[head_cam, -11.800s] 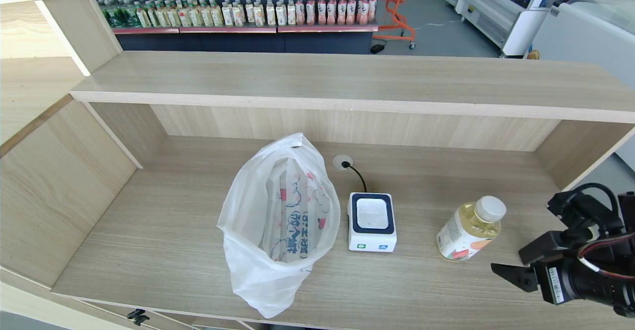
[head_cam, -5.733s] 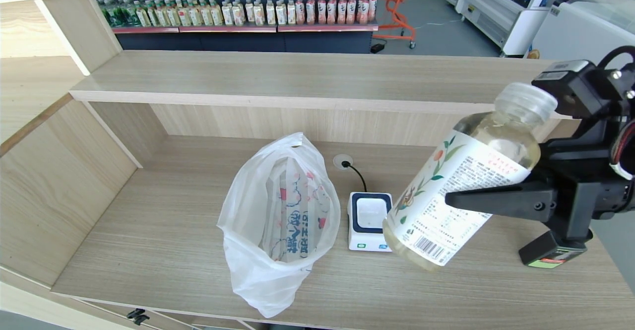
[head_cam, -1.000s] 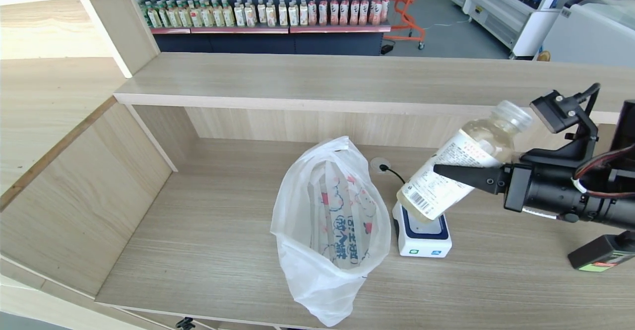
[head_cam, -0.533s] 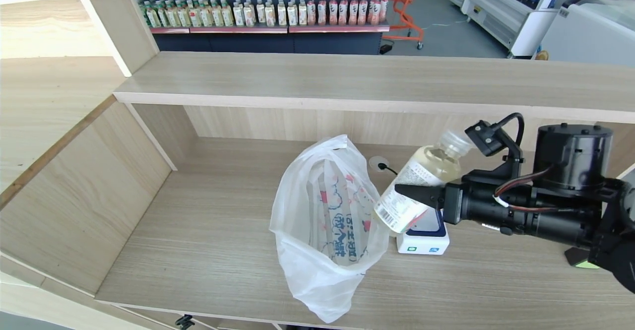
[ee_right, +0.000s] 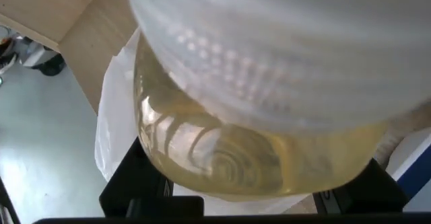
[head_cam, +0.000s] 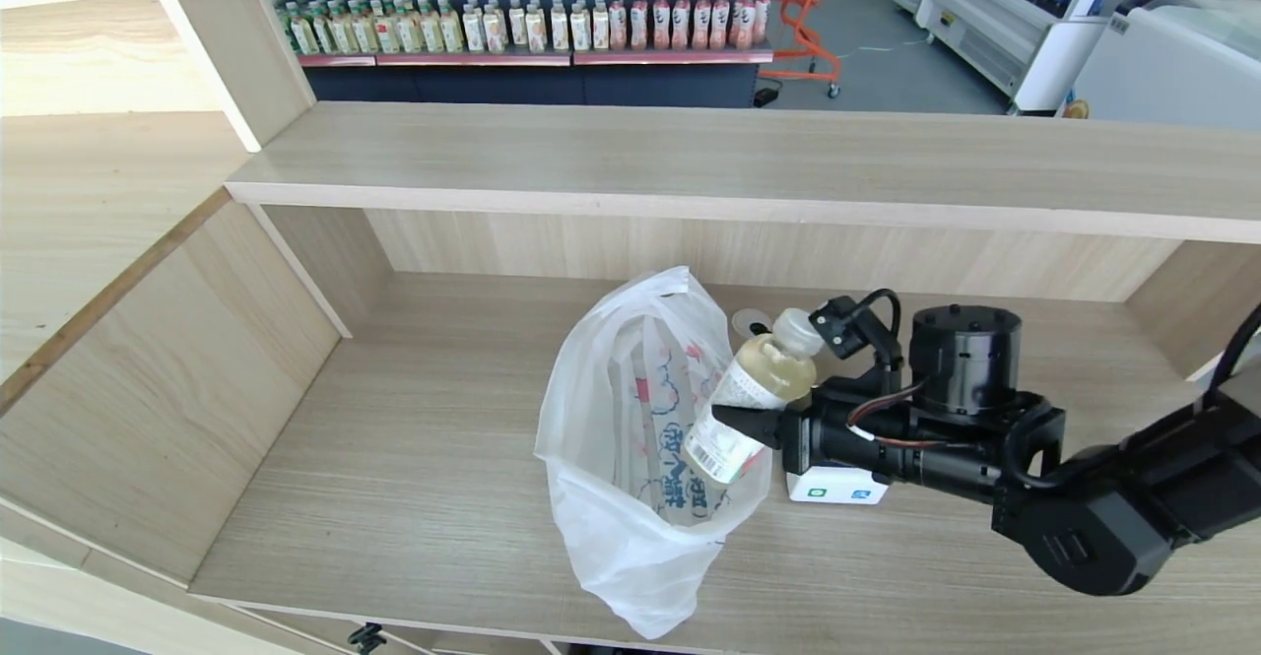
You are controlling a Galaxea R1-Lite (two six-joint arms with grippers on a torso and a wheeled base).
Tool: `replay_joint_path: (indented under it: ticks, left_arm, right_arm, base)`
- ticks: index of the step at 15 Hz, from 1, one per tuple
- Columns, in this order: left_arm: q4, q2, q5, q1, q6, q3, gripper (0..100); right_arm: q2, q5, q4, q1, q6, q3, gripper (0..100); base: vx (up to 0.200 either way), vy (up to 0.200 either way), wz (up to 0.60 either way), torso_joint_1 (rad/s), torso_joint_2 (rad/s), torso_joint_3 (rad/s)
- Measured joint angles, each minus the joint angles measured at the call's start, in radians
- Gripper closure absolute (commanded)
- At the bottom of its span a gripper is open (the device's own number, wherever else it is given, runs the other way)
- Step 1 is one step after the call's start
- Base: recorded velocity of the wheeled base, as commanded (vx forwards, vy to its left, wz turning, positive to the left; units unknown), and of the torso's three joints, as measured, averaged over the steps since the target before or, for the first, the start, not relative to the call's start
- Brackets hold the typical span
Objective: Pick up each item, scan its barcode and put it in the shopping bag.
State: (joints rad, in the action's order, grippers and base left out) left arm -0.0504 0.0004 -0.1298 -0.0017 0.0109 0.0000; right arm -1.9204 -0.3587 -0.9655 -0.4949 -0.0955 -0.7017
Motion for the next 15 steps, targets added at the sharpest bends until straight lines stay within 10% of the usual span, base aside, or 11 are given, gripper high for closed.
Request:
replay_joint_path:
  ticks: [13,14,15]
  left_arm:
    - [0.000,0.000,0.000,0.000,0.000,0.000,0]
    - [0.000,0.000,0.000,0.000,0.000,0.000,0]
    - [0.000,0.000,0.000,0.000,0.000,0.000,0]
  right_arm:
    - [-0.351,-0.001,-0.279,-0.040,0.330,-0.144,100]
    - [-0.356,-0.002,-0.279,-0.041,0.330,-0.146,0]
    - [-0.357,-0.002,-0.274,-0.041,0.324,-0.146,0]
  base:
    - [0.000,0.000,0.00,0.000,0.00,0.000]
    - [0.000,0.000,0.00,0.000,0.00,0.000]
    - [0.000,0.000,0.00,0.000,0.00,0.000]
